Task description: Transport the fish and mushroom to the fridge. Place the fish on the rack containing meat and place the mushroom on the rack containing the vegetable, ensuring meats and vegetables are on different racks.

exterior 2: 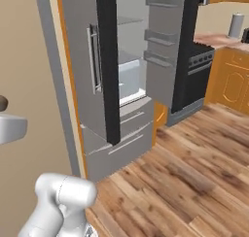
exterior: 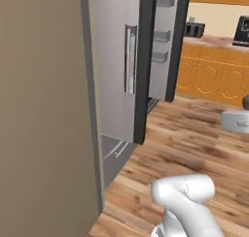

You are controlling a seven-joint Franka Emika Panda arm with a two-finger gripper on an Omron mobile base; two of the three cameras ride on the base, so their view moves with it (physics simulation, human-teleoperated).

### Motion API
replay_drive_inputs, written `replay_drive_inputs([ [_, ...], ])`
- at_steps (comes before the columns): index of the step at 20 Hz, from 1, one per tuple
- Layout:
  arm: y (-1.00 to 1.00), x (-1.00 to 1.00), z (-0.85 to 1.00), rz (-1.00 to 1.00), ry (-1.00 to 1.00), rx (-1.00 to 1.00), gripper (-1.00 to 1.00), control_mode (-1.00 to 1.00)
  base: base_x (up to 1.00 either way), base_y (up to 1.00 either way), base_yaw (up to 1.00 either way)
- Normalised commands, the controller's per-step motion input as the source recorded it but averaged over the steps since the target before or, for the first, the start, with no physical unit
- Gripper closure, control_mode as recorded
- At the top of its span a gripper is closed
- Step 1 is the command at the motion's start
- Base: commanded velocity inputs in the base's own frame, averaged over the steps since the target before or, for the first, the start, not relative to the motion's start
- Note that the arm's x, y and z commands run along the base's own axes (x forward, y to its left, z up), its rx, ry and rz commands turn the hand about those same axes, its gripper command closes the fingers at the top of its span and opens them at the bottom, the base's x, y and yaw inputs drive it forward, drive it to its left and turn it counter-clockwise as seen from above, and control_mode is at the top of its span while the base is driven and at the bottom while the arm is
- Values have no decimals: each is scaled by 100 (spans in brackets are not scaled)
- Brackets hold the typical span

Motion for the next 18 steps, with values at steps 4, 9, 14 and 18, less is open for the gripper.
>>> replay_drive_inputs([
  [4, 0, 0, 0, 0, 0, 0, 100, 100, 46, -100, 34],
  [9, 0, 0, 0, 0, 0, 0, 100, 100, 77, -100, 39],
  [14, 0, 0, 0, 0, 0, 0, 100, 100, 74, -96, 37],
  [18, 0, 0, 0, 0, 0, 0, 100, 100, 40, -93, 38],
])
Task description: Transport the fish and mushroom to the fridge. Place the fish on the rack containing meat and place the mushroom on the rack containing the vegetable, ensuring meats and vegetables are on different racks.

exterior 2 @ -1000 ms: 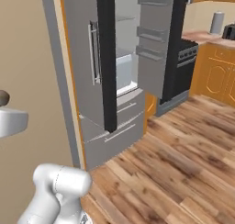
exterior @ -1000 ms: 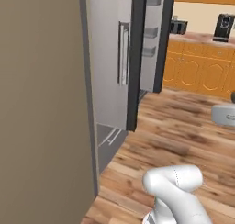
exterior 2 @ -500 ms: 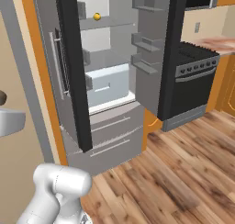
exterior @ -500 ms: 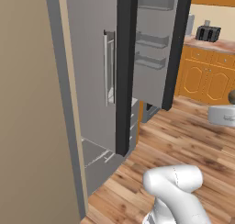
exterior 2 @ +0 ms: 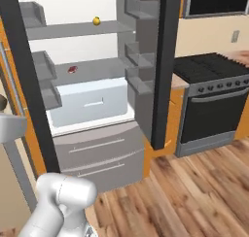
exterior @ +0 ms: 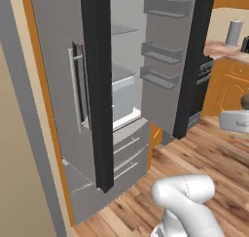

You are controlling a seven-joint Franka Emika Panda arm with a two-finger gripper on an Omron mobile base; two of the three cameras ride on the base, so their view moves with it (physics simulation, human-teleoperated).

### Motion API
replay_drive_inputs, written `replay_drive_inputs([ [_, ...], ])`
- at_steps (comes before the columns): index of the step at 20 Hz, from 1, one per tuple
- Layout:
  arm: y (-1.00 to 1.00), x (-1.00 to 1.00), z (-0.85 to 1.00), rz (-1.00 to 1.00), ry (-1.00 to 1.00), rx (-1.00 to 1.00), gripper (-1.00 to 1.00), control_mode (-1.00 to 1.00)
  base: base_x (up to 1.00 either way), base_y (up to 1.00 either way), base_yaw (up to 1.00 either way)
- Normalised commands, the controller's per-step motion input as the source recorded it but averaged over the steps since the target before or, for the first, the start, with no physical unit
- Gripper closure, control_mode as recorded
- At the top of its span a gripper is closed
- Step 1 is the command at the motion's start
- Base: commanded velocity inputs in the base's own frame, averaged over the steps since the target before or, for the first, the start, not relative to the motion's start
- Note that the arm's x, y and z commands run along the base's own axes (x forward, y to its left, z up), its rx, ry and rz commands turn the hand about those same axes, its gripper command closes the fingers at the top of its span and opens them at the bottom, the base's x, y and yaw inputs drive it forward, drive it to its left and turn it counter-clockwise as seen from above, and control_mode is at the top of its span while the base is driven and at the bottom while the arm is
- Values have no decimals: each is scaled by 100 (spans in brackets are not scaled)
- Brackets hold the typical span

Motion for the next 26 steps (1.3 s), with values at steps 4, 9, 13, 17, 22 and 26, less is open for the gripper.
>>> replay_drive_inputs([
  [4, 0, 0, 0, 0, 0, 0, 100, 100, 24, -29, 34],
  [9, 0, 0, 0, 0, 0, 0, 100, 100, 22, -15, 38],
  [13, 0, 0, 0, 0, 0, 0, 100, 100, 11, -74, 43],
  [17, 0, 0, 0, 0, 0, 0, 100, 100, 53, -60, 45],
  [22, 0, 0, 0, 0, 0, 0, 100, 100, 53, -15, 34],
  [26, 0, 0, 0, 0, 0, 0, 100, 100, 88, -30, 10],
])
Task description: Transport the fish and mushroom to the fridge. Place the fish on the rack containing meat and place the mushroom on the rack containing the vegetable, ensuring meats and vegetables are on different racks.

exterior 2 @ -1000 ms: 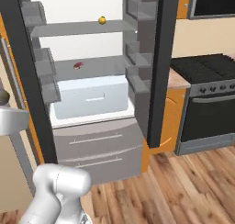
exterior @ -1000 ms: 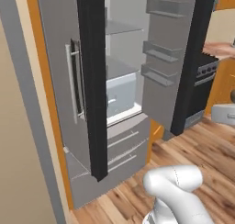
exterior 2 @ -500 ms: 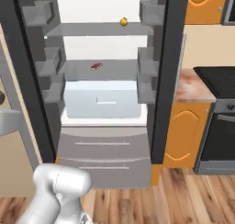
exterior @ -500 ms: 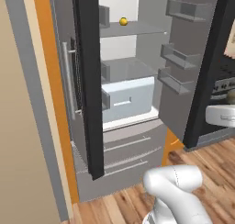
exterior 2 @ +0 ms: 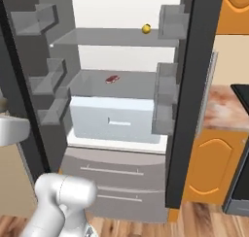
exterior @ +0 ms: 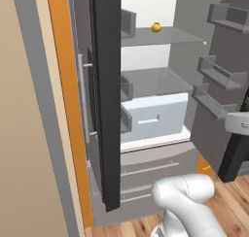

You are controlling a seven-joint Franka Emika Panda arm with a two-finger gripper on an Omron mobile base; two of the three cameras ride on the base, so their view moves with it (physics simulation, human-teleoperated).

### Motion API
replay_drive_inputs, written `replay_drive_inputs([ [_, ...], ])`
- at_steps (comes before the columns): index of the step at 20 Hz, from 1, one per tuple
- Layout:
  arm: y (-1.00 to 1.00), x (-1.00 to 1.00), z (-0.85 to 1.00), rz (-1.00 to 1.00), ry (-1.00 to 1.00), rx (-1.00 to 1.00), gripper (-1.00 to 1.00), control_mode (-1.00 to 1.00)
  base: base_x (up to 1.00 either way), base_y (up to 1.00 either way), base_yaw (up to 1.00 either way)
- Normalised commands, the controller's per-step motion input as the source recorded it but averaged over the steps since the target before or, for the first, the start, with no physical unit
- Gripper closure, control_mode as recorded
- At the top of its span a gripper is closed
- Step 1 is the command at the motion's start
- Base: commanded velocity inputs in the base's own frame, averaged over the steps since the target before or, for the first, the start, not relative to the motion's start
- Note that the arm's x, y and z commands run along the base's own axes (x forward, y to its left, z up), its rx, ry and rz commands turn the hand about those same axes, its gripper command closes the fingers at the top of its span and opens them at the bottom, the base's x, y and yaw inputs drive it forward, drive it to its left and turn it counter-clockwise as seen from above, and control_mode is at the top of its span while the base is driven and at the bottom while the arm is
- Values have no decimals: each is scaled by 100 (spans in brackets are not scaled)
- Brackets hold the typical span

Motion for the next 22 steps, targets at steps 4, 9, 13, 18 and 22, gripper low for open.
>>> replay_drive_inputs([
  [4, 0, 0, 0, 0, 0, 0, 100, 100, 45, -60, 6],
  [9, 0, 0, 0, 0, 0, 0, 100, 100, 80, -4, 0],
  [13, 0, 0, 0, 0, 0, 0, 100, 100, 98, -5, 8],
  [18, 0, 0, 0, 0, 0, 0, 100, 100, 100, -26, 8],
  [22, 0, 0, 0, 0, 0, 0, 100, 100, 100, -26, 10],
])
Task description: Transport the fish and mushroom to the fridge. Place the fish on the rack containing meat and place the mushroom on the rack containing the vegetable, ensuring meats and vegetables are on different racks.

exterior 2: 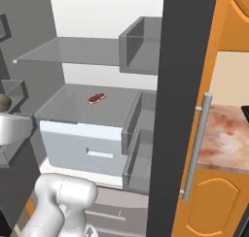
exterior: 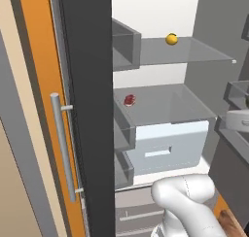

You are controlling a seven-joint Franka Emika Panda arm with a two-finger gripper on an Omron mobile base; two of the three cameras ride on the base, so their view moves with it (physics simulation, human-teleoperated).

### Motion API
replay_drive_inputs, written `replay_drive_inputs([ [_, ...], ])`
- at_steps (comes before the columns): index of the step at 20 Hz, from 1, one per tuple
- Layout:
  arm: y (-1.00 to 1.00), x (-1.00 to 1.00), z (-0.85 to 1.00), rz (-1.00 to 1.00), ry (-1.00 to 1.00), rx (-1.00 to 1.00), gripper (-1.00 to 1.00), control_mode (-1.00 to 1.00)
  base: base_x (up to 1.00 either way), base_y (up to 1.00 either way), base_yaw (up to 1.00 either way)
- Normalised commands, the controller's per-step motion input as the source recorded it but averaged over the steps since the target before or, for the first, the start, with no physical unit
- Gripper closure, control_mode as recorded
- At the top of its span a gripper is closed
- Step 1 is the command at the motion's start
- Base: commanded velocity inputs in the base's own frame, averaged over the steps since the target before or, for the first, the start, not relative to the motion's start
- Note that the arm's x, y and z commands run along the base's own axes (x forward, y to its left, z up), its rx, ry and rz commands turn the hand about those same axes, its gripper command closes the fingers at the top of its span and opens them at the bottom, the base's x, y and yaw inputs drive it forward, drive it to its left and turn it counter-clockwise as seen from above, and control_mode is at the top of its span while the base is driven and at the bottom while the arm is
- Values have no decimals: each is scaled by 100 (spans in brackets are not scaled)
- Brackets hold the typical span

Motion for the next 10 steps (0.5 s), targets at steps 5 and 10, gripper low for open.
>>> replay_drive_inputs([
  [5, 0, 0, 0, 0, 0, 0, 100, 100, 9, -62, -3],
  [10, 0, 0, 0, 0, 0, 0, 100, 100, 54, -6, -3],
])
